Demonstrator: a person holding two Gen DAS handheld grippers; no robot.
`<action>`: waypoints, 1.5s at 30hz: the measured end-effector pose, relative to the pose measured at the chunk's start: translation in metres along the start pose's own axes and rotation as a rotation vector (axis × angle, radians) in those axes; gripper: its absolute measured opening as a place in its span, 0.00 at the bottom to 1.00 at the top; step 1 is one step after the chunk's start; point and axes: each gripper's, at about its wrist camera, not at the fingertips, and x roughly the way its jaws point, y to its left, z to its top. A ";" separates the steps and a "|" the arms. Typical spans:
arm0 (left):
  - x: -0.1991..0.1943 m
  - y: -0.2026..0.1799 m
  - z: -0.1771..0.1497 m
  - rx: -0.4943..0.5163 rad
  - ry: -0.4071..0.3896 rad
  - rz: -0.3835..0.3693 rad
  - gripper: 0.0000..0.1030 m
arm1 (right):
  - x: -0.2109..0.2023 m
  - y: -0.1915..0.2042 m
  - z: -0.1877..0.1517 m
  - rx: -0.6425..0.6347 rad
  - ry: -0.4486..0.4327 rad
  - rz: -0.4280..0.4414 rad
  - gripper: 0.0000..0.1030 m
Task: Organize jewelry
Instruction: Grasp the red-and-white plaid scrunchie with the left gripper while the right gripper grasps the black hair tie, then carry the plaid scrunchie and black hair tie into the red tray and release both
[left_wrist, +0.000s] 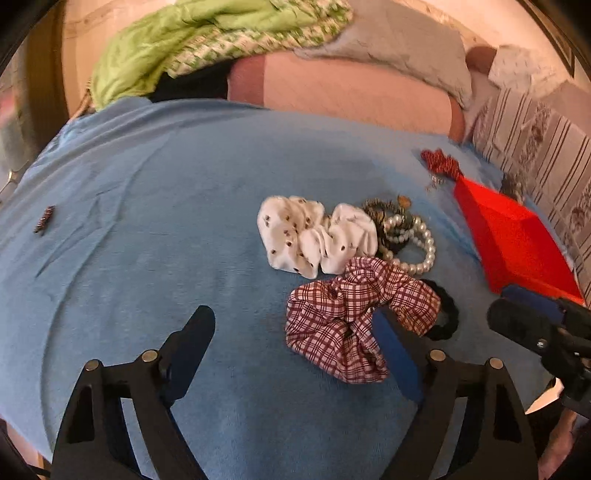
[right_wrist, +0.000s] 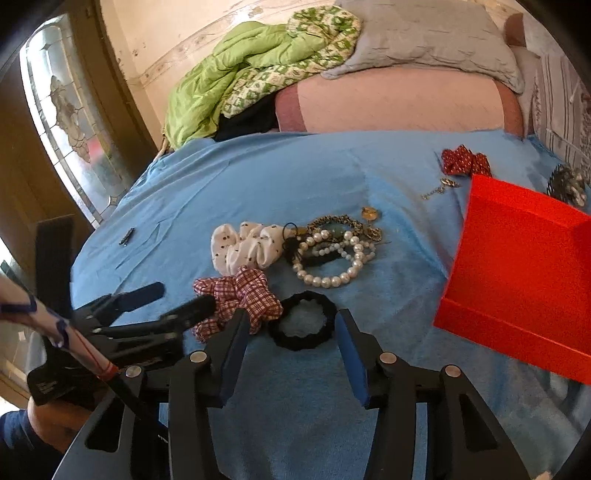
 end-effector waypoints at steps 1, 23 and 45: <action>0.005 -0.001 0.001 -0.002 0.007 0.003 0.75 | 0.001 -0.002 0.000 0.005 0.003 -0.001 0.51; -0.005 0.011 0.005 -0.023 -0.037 -0.191 0.13 | 0.056 -0.011 -0.002 0.041 0.152 -0.083 0.31; -0.015 0.004 0.001 0.013 -0.093 -0.215 0.11 | 0.004 -0.023 0.007 0.072 -0.021 -0.049 0.08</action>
